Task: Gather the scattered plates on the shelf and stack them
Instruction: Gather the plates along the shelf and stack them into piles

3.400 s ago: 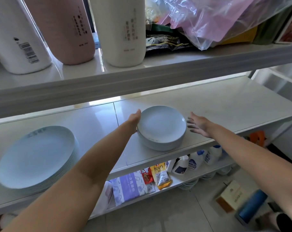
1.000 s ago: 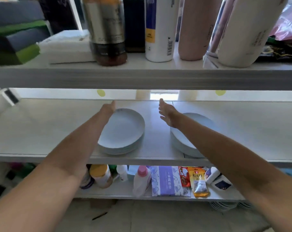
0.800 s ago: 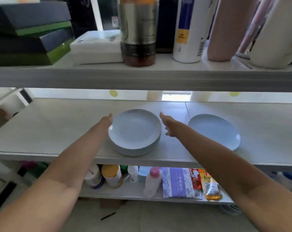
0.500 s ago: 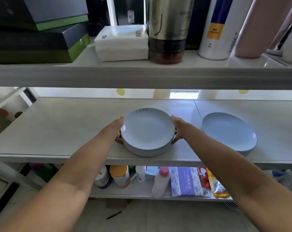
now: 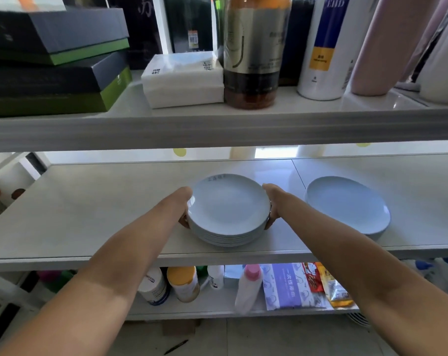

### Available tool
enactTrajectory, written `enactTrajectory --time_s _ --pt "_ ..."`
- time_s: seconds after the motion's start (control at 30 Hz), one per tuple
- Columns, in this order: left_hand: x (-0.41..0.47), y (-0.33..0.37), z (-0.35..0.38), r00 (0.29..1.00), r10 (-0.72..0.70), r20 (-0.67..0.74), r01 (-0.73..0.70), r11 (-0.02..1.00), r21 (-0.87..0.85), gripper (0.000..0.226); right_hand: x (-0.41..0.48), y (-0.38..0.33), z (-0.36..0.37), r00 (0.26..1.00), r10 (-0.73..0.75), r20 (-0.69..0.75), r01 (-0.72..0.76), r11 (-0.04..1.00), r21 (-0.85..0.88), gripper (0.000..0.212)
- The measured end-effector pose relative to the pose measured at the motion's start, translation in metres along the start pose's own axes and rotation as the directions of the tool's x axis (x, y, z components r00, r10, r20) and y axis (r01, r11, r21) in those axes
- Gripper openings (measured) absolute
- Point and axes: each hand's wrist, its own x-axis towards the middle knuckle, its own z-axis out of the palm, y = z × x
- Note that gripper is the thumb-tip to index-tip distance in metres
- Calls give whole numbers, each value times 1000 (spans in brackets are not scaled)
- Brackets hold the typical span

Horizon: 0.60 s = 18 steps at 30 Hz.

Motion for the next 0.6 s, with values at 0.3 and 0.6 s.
enactTrajectory --time_s 0.3,0.6 --pt "-53 61 27 981 191 -26 -193 976 -103 24 -32 -42 -70 989 -120 -90 127 989 77 49" --pt "-127 125 128 943 329 59 -298 907 -296 31 -56 -33 -220 915 -288 -282 307 952 23 27"
